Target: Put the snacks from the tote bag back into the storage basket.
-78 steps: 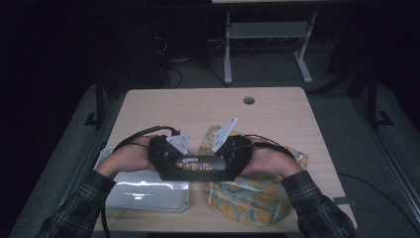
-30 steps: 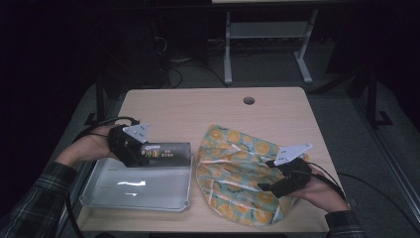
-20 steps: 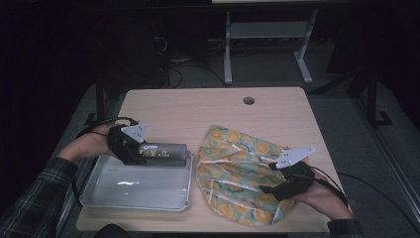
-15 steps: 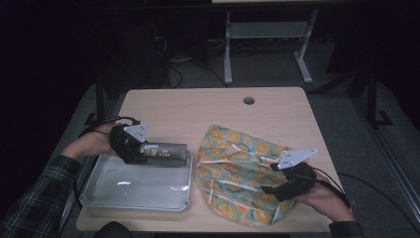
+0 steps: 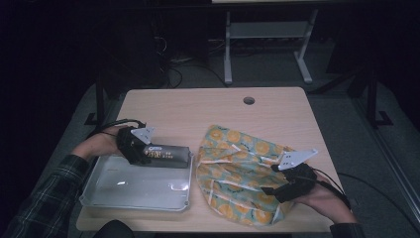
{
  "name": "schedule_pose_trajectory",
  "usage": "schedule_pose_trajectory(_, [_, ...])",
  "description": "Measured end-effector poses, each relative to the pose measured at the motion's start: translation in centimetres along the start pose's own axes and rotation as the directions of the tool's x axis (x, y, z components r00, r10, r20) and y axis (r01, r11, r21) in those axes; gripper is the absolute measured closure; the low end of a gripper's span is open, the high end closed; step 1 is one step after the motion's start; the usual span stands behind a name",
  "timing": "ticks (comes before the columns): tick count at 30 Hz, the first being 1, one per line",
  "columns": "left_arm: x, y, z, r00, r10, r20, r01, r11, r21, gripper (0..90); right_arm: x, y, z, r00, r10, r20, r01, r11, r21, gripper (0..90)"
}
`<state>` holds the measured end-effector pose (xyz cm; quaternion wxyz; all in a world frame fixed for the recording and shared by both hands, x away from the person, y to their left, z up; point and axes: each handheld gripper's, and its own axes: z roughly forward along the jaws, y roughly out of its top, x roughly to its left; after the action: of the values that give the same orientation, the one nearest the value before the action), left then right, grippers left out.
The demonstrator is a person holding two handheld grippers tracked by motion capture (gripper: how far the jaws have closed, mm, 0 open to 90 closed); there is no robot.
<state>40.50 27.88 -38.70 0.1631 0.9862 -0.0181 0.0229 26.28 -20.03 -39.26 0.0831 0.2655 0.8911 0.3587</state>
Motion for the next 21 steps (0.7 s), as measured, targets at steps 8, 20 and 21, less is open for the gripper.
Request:
schedule_pose_trajectory(8, [0.3,-0.3,1.0,1.0000,-0.006,0.003,0.006,1.0000,0.004,37.0,0.0,-0.1,0.0,1.0000,-0.001,-0.003,0.001,1.000,0.002,19.6])
schedule_pose_trajectory(20, [0.6,-1.0,1.8,0.9995,-0.028,0.013,0.028,0.9996,-0.004,35.2,0.0,-0.1,0.2,0.9999,-0.003,-0.012,0.003,1.000,0.007,19.9])
schedule_pose_trajectory(21, [0.7,-1.0,1.9,0.9994,-0.031,0.016,0.031,0.9995,-0.005,35.0,0.0,-0.1,0.2,0.9999,-0.005,-0.010,0.005,1.000,0.009,19.9])
